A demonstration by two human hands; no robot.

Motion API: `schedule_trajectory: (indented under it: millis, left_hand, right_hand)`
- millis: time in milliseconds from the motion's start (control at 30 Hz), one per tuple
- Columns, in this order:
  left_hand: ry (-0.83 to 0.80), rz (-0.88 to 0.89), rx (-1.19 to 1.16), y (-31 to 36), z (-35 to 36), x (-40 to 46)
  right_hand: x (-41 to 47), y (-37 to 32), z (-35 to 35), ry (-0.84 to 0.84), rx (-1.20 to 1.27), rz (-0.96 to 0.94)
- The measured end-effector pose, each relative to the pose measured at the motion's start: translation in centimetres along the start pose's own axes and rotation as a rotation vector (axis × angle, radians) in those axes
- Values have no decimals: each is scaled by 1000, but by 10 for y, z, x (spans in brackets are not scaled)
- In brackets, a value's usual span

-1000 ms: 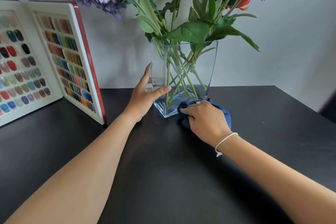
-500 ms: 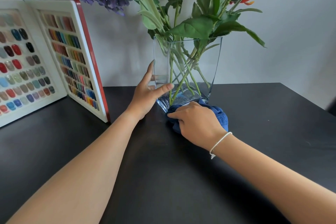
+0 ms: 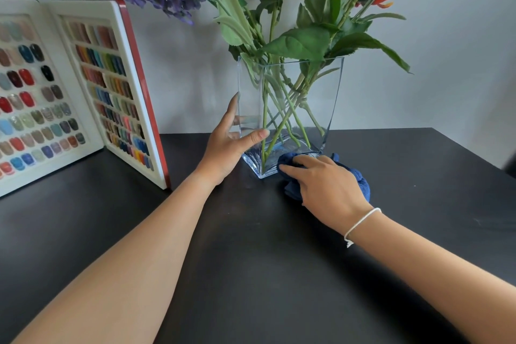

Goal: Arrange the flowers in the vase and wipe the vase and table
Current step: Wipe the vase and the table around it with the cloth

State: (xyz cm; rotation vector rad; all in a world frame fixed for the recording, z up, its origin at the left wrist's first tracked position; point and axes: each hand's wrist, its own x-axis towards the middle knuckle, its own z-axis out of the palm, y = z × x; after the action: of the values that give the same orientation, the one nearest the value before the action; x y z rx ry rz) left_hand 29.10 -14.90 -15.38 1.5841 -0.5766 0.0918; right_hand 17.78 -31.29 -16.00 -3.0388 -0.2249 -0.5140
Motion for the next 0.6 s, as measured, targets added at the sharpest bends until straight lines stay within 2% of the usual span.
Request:
schedule_trajectory:
  millis: [233,600]
  left_hand:
    - [2,-4,-23,-1,0,2]
    - [0,11,-17,-1,1,2]
  right_hand:
    - [-4,36,-4,20,28,142]
    - [5,34,-5,-41,58,257]
